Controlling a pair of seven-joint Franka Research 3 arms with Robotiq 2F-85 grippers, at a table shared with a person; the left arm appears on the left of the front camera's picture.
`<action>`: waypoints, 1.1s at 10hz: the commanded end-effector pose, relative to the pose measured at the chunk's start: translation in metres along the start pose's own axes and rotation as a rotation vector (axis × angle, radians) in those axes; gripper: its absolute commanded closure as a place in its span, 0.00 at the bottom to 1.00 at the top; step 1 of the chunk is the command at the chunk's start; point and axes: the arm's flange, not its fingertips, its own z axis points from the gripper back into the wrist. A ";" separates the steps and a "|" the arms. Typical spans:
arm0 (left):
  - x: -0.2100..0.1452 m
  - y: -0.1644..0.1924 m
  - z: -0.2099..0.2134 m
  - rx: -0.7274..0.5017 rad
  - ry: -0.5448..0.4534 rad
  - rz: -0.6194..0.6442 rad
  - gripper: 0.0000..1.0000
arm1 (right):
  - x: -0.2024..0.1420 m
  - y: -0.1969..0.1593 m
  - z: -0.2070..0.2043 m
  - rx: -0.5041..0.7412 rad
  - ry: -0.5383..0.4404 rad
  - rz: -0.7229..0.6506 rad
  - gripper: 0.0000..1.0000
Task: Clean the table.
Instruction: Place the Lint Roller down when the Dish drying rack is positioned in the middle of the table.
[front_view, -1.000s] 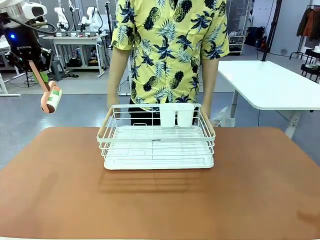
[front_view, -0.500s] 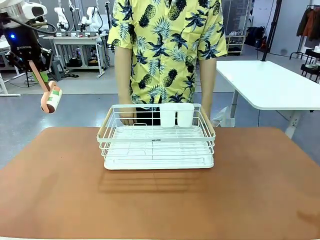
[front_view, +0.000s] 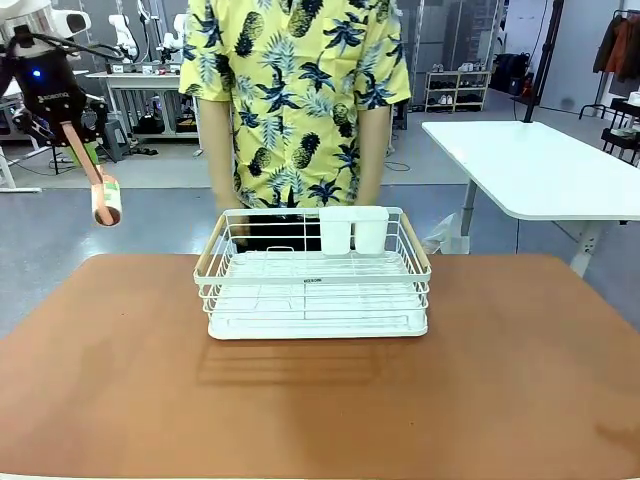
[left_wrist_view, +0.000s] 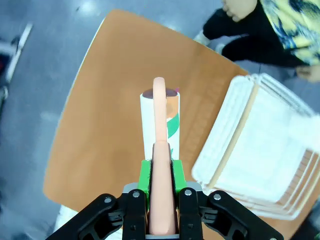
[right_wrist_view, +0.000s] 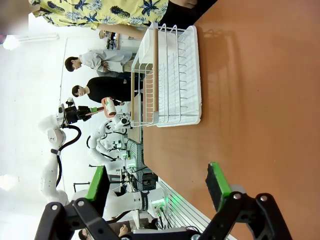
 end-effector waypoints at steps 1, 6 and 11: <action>-0.012 -0.015 -0.002 -0.077 0.005 0.448 0.79 | -0.005 0.003 -0.003 -0.004 -0.013 0.003 0.00; -0.047 -0.007 -0.115 -0.338 -0.162 0.698 0.79 | -0.005 0.003 -0.003 -0.004 -0.013 0.003 0.00; -0.059 0.018 -0.204 -0.316 -0.122 0.784 0.79 | -0.005 0.003 -0.003 -0.004 -0.013 0.003 0.00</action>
